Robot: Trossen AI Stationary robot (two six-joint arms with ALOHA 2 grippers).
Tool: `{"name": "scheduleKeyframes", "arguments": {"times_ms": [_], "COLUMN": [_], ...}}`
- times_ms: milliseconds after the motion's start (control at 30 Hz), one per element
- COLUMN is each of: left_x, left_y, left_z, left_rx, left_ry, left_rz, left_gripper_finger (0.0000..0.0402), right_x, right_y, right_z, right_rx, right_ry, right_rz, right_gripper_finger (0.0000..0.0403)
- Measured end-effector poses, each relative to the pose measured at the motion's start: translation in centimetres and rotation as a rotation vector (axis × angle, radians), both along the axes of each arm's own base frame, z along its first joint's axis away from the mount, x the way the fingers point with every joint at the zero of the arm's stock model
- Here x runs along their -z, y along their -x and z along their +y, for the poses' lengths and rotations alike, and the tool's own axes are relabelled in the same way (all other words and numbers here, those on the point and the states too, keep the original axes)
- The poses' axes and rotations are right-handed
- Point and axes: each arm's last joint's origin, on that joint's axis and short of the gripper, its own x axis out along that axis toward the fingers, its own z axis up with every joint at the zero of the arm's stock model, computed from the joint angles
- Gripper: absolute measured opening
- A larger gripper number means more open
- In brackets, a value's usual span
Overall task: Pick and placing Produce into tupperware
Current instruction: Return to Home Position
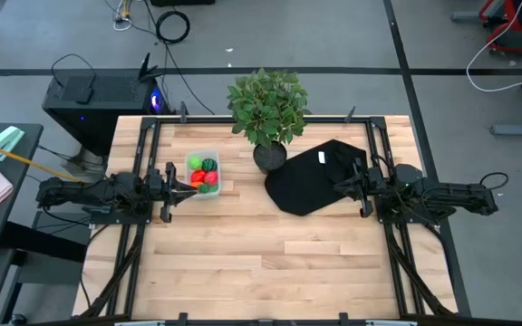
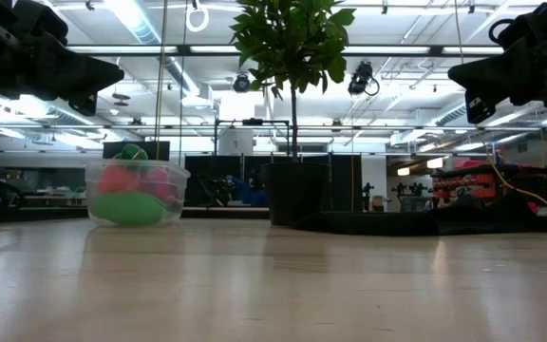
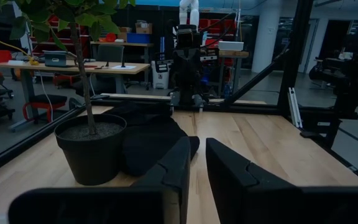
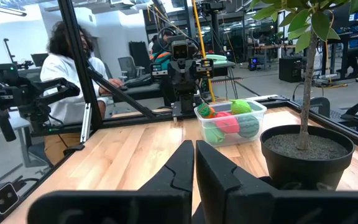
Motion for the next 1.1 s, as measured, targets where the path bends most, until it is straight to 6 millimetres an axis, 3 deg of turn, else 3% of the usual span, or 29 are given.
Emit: {"name": "scheduleKeyframes", "arguments": {"times_ms": [1100], "left_x": [0.0], "left_y": [0.0], "left_z": [0.0], "left_rx": [0.0], "left_ry": [0.0], "left_rz": [0.0], "left_gripper_finger": [0.0054], "right_x": [0.0], "right_y": [0.0], "right_z": [0.0], "right_rx": [0.0], "right_ry": [0.0], "right_rz": [0.0], "right_gripper_finger": [0.0027]}}
